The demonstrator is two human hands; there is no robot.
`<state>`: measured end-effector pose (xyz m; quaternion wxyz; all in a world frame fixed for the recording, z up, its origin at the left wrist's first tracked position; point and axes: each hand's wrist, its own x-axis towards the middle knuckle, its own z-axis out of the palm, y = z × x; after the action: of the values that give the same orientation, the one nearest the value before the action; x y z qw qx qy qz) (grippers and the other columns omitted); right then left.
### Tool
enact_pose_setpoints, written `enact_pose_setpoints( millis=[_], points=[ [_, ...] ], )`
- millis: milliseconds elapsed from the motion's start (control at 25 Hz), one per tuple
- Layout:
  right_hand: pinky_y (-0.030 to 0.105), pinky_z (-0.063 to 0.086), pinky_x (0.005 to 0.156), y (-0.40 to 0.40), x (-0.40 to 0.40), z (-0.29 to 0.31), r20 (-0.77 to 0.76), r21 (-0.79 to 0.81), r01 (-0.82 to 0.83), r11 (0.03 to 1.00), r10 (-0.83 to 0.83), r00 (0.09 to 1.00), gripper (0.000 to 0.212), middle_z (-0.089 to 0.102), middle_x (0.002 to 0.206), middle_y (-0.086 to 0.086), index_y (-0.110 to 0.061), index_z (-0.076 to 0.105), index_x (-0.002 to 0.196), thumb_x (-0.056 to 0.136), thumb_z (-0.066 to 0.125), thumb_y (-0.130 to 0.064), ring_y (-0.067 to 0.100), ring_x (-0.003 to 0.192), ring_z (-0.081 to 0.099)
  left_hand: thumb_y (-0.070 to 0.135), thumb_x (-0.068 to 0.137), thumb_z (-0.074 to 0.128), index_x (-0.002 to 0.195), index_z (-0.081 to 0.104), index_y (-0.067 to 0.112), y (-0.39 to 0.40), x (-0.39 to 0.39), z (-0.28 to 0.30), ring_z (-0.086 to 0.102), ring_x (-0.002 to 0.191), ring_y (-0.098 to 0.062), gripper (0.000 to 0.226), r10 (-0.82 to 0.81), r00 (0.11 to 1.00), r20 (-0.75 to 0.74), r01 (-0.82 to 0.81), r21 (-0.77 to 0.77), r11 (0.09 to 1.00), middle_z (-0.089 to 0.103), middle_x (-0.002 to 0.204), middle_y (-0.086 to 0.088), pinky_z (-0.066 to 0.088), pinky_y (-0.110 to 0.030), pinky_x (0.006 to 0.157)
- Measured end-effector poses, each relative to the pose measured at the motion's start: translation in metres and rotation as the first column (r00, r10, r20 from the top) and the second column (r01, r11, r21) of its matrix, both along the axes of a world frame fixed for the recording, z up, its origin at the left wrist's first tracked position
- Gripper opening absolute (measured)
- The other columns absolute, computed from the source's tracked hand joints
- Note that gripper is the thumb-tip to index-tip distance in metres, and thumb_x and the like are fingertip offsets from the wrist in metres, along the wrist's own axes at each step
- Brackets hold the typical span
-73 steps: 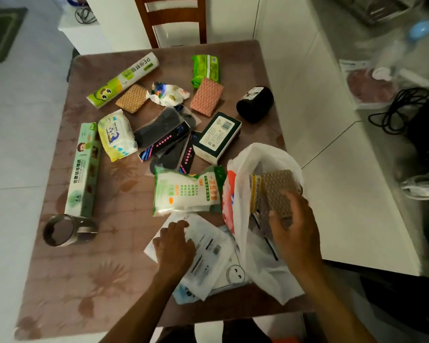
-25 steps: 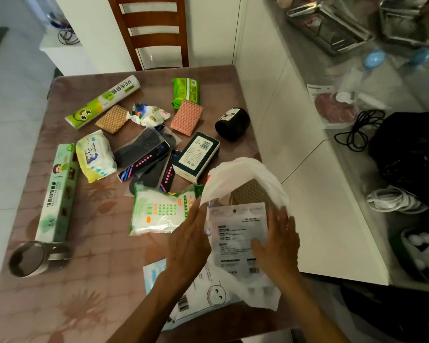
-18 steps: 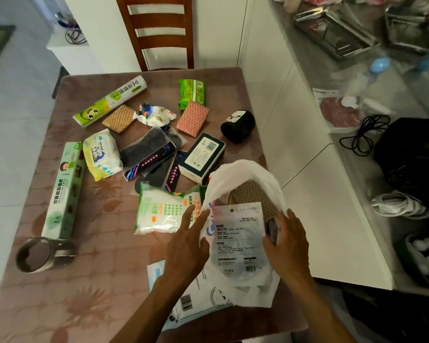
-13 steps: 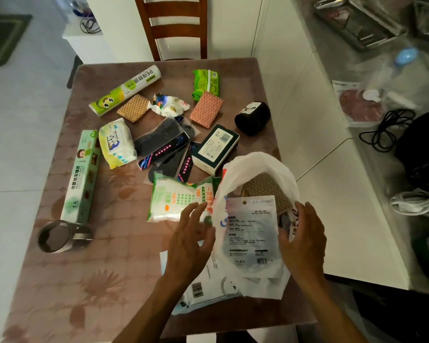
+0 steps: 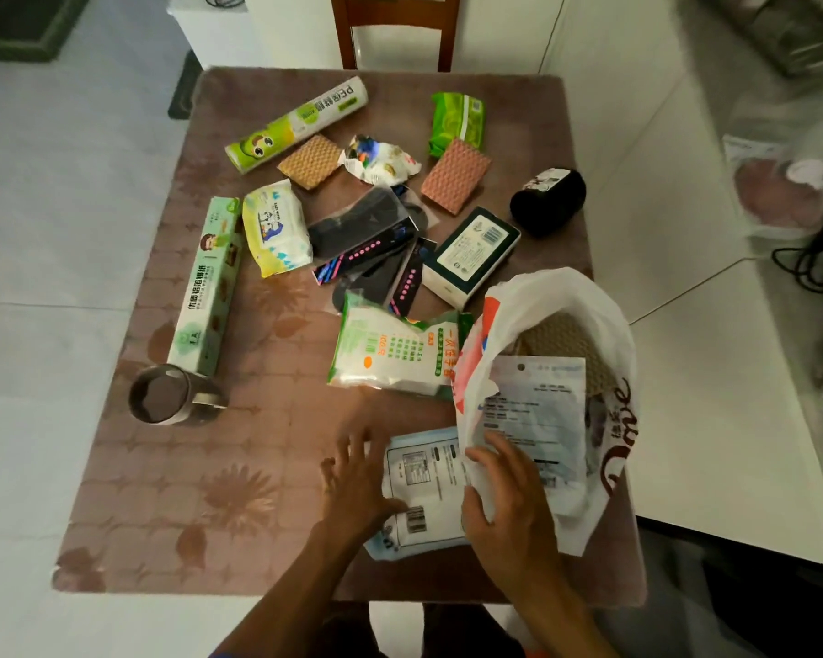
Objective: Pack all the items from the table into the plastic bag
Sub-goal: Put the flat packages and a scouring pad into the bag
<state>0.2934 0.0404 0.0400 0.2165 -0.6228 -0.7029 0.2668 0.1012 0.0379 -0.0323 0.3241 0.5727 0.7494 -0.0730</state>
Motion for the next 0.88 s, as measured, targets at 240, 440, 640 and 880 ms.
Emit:
enact_pose_setpoints(
  millis=[240, 440, 640, 880],
  points=[
    [0.05, 0.048, 0.099, 0.009, 0.002, 0.009, 0.008, -0.029, 0.038, 0.999, -0.037, 0.999, 0.043, 0.053, 0.136, 0.009, -0.03, 0.044, 0.12, 0.08, 0.061, -0.024, 0.028, 0.129, 0.045, 0.03, 0.073, 0.075, 0.12, 0.049, 0.019, 0.001, -0.002, 0.002, 0.061, 0.1, -0.019, 0.054, 0.273, 0.888, 0.37, -0.308, 0.038, 0.95, 0.055, 0.103, 0.009, 0.048, -0.019, 0.074],
    [0.052, 0.048, 0.099, 0.007, 0.0, 0.009, -0.027, -0.021, 0.024, 0.999, -0.025, 0.999, 0.042, 0.056, 0.133, 0.007, -0.03, 0.049, 0.119, 0.081, 0.063, -0.02, 0.027, 0.127, 0.048, 0.039, 0.066, 0.062, 0.08, 0.067, 0.019, -0.007, -0.049, 0.014, 0.068, 0.078, -0.02, 0.025, 0.375, 0.813, 0.445, -0.443, 0.055, 0.895, 0.066, 0.077, 0.004, 0.044, -0.02, 0.058],
    [0.033, 0.043, 0.103, 0.018, -0.028, 0.032, -0.214, -0.165, 0.136, 0.977, -0.17, 0.962, 0.05, 0.055, 0.133, -0.002, -0.028, 0.049, 0.127, 0.083, 0.07, -0.023, 0.009, 0.123, 0.046, 0.026, 0.065, 0.084, 0.11, 0.067, 0.02, -0.022, -0.12, 0.071, 0.068, 0.1, -0.031, 0.048, 0.488, 0.136, 0.862, -0.8, -0.195, 0.567, 0.071, 0.113, -0.012, 0.058, -0.039, 0.08],
    [0.03, 0.055, 0.083, 0.054, -0.026, 0.09, -0.682, -0.622, 0.016, 0.783, -0.551, 0.482, 0.074, 0.063, 0.128, -0.003, -0.035, 0.043, 0.134, 0.071, 0.079, -0.024, 0.012, 0.109, 0.065, 0.03, 0.051, 0.092, 0.112, 0.066, 0.01, 0.025, -0.022, 0.139, 0.066, 0.105, -0.035, 0.069, 0.301, -0.033, 0.953, -0.605, -0.259, 0.753, 0.069, 0.116, -0.017, 0.059, -0.041, 0.08]
  ],
)
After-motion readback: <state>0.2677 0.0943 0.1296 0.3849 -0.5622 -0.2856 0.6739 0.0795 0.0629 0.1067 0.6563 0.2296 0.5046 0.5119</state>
